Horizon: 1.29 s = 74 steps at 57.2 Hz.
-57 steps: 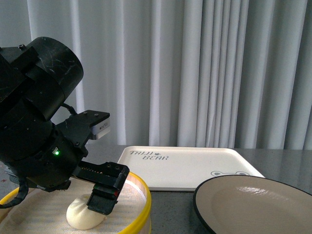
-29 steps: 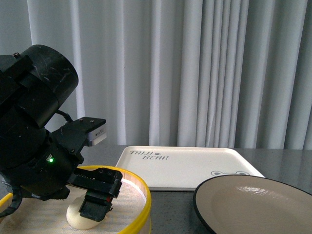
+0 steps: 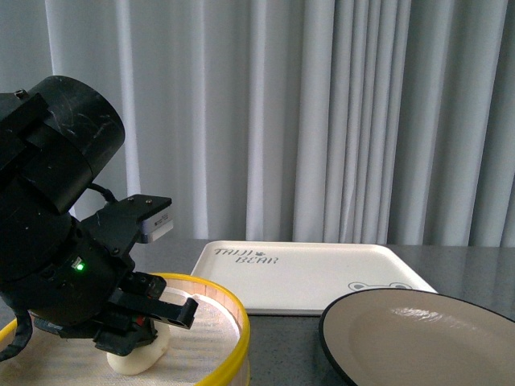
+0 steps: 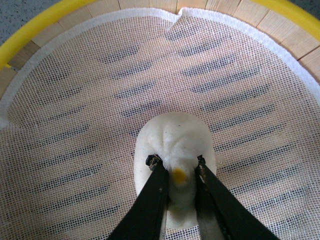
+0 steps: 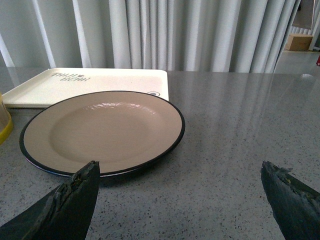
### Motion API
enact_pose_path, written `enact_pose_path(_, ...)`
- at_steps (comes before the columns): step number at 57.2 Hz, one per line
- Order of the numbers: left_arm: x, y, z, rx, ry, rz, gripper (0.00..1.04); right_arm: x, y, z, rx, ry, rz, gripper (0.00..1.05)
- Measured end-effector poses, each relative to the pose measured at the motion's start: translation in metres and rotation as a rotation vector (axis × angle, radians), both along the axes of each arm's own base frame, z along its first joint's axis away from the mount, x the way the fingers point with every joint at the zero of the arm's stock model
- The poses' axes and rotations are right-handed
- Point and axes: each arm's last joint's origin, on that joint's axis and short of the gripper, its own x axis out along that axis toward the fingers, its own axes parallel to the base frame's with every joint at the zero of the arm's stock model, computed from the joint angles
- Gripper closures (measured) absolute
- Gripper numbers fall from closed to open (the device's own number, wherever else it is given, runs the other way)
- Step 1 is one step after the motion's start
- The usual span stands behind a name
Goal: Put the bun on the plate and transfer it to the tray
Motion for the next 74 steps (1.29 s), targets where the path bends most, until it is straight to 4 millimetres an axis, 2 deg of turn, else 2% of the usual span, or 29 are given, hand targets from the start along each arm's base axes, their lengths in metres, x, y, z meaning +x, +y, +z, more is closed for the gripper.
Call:
enact_pose_path(5, 0.001, 0.0, 0.006, -0.013, -0.015, -0.006, 1.01, 0.0, 0.0, 0.0, 0.0, 0.0, 0.0, 0.09)
enact_pose_path(12, 0.002, -0.002, 0.017, -0.029, -0.051, -0.016, 1.01, 0.0, 0.0, 0.0, 0.0, 0.0, 0.0, 0.09)
enact_pose_path(18, 0.002, -0.011, 0.029, -0.063, -0.104, -0.056, 1.01, 0.0, 0.0, 0.0, 0.0, 0.0, 0.0, 0.09)
enact_pose_path(25, -0.001, -0.035, 0.042, -0.127, -0.19, -0.156, 1.01, 0.0, 0.0, 0.0, 0.0, 0.0, 0.0, 0.09)
enact_pose_path(28, -0.003, -0.05, 0.046, -0.151, -0.222, -0.216, 1.01, 0.0, 0.0, 0.0, 0.0, 0.0, 0.0, 0.09)
enact_pose_path(32, -0.007, -0.079, 0.049, -0.177, -0.254, -0.326, 1.01, 0.0, 0.0, 0.0, 0.0, 0.0, 0.0, 0.09)
enact_pose_path(38, -0.008, -0.113, 0.037, -0.178, -0.241, -0.43, 1.01, 0.0, 0.0, 0.0, 0.0, 0.0, 0.0, 0.09)
enact_pose_path(50, -0.001, -0.156, 0.009, -0.151, -0.174, -0.495, 1.01, 0.0, 0.0, 0.0, 0.0, 0.0, 0.0, 0.09)
enact_pose_path(57, 0.003, -0.174, 0.005, -0.137, -0.138, -0.516, 1.01, 0.0, 0.0, 0.0, 0.0, 0.0, 0.0, 0.09)
enact_pose_path(74, 0.008, -0.202, -0.002, -0.132, -0.081, -0.523, 1.01, 0.0, 0.0, 0.0, 0.0, 0.0, 0.0, 0.09)
